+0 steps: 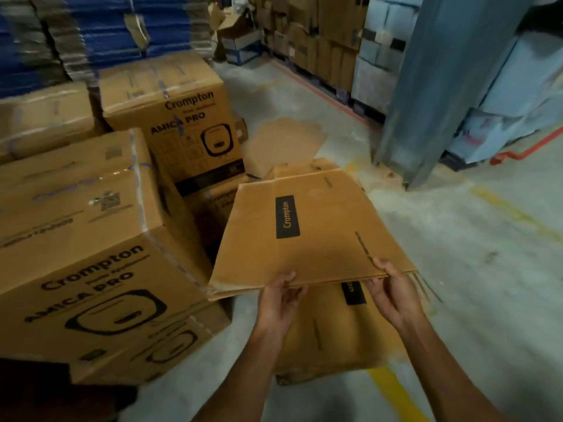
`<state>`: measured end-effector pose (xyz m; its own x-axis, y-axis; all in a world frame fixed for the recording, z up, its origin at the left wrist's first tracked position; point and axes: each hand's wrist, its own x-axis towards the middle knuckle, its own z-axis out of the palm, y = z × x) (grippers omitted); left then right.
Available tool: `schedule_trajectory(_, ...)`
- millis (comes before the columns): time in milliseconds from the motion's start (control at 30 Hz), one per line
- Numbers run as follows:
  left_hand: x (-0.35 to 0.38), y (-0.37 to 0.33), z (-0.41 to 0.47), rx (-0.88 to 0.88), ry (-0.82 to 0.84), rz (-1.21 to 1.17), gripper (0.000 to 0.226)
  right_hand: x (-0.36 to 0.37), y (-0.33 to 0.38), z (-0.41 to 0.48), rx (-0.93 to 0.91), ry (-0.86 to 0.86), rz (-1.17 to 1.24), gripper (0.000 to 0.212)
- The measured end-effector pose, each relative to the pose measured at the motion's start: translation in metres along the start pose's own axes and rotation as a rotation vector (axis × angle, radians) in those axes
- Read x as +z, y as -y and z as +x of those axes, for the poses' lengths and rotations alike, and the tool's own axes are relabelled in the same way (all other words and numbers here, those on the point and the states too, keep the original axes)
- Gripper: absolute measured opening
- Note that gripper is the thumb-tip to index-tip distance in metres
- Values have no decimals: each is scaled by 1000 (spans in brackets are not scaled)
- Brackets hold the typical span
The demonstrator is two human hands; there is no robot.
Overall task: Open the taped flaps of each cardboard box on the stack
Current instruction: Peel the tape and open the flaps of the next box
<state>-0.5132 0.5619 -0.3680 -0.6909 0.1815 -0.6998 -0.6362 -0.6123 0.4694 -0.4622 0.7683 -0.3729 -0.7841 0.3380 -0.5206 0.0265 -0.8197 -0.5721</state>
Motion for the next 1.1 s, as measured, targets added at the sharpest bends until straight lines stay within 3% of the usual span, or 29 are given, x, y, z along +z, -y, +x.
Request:
schedule_trajectory(133, -47, 51, 49, -106, -115, 8, 38, -61, -34, 37, 40, -193, -68, 29)
schedule_trajectory(233, -75, 85, 70, -144, -197, 46, 45, -99, -57, 53, 66, -248, -155, 7)
schedule_trajectory(500, -137, 163, 111, -285, -339, 13, 64, -205, -108, 71, 259, -568, -283, 6)
schedule_trajectory(533, -144, 168, 114, -301, -343, -3, 60, -211, -110, 73, 280, -568, -283, 6)
schedule_trajectory(633, -155, 179, 121, -327, -368, -3, 46, -225, -118, 78, 314, -609, -290, 40)
schedule_trajectory(767, -161, 183, 135, -372, -378, 6, 39, -230, -130, 83, 309, -652, -289, 18)
schedule_trajectory(900, -167, 180, 140, -422, -359, 49, 13, -231, -140, 91, 328, -633, -345, 11)
schedule_trajectory(1100, -180, 152, 120, -437, -331, 111, 35, -195, -160, 76, 395, -605, -477, 8)
